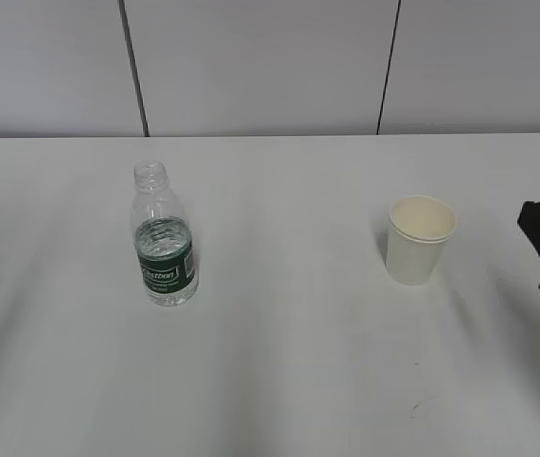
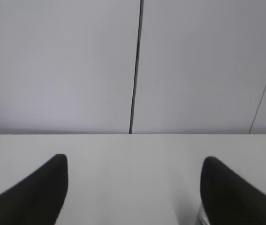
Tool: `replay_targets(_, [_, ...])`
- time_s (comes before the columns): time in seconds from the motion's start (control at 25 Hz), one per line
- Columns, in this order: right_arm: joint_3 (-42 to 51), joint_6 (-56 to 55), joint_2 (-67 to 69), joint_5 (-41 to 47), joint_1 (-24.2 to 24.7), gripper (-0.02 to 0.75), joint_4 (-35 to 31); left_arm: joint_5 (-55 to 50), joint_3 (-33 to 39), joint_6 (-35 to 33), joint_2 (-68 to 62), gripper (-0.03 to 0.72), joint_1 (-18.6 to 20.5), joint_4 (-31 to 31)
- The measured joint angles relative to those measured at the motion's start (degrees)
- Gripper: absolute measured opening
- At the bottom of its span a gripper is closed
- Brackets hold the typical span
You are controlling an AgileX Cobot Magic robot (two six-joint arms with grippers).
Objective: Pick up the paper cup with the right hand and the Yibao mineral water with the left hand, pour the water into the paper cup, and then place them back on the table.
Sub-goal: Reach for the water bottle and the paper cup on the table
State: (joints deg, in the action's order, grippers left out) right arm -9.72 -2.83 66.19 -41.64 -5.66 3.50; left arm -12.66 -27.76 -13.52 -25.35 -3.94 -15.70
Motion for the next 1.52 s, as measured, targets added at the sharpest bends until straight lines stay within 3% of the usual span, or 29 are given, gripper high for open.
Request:
replay_targets(0.2, [-0.1,-0.34,7.9,-7.16,0.0,0.505,0.0,13.29,8.19,0.0,-5.07,0.531,-2.83,-1.47])
replay_targets(0.52, [-0.29,-0.47,16.81,-15.0,0.0,0.505,0.1,28.44,15.01,0.0,-13.94,0.531,-14.57,-1.77])
replay_targets(0.68, [-0.42,-0.47,21.64,-19.2,0.0,0.505,2.51,34.71,16.34,0.05,-19.75,0.531,-18.32,-1.65])
replay_targets(0.88, [-0.74,-0.49,28.63,-23.31,0.0,0.505,5.61,42.46,16.89,1.72,-28.18,0.531,-20.01,0.18])
replay_targets(1.2, [-0.77,-0.59,33.53,-23.54,0.0,0.505,6.08,54.78,17.01,12.77,-41.01,0.531,-20.07,12.7])
replay_targets(1.52, [-0.77,-0.71,33.53,-23.76,0.0,0.505,6.16,70.24,17.01,15.94,-56.38,0.531,-20.07,19.25])
